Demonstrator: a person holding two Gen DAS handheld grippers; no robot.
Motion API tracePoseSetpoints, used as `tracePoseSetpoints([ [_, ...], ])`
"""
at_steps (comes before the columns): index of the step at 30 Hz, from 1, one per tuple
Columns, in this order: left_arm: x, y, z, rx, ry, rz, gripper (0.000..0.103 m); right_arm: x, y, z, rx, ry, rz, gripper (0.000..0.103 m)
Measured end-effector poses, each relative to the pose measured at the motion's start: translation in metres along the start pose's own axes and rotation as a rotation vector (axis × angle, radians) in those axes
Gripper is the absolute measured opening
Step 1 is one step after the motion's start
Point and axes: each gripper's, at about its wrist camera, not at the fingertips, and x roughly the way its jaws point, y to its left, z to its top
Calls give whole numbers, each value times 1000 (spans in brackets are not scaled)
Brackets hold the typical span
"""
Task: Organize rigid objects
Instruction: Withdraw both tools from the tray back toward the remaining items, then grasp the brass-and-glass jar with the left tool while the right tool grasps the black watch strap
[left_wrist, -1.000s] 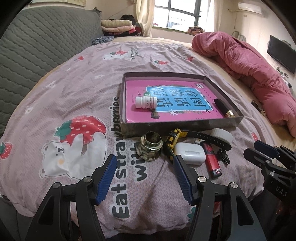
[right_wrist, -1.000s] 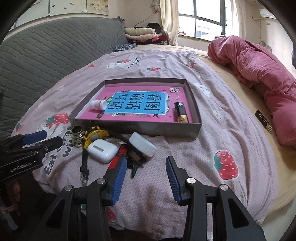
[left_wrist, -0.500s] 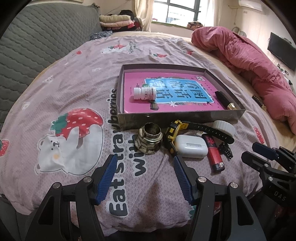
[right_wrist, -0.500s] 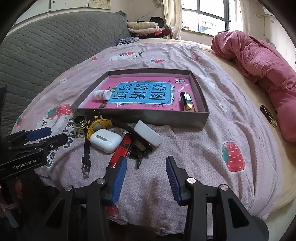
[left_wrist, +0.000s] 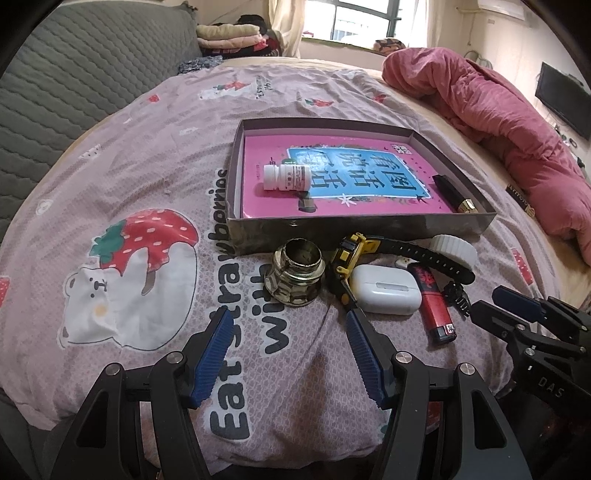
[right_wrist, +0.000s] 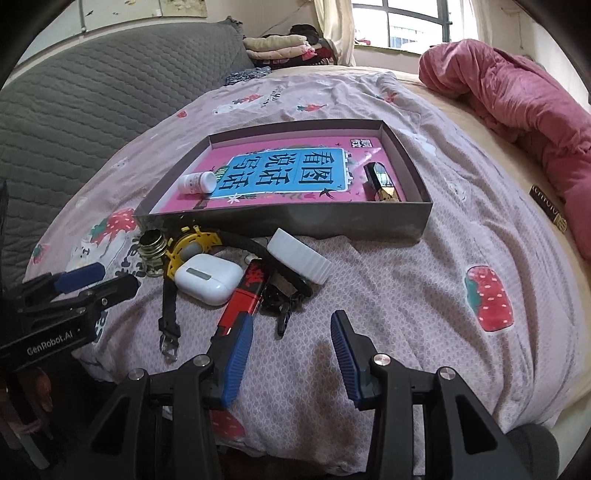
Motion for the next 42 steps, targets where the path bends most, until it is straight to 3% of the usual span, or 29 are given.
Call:
tracePoseSetpoints([
  [18,26,4,9,-4,4,16,65,29,-11,7,131,18,44,44],
  [32,39,7,14,-4,1,15,65,28,-15,4,97,29,-13,43],
  [42,43,12,17,-9,-6,1,65,39,-6,5,4,28,-21,24],
])
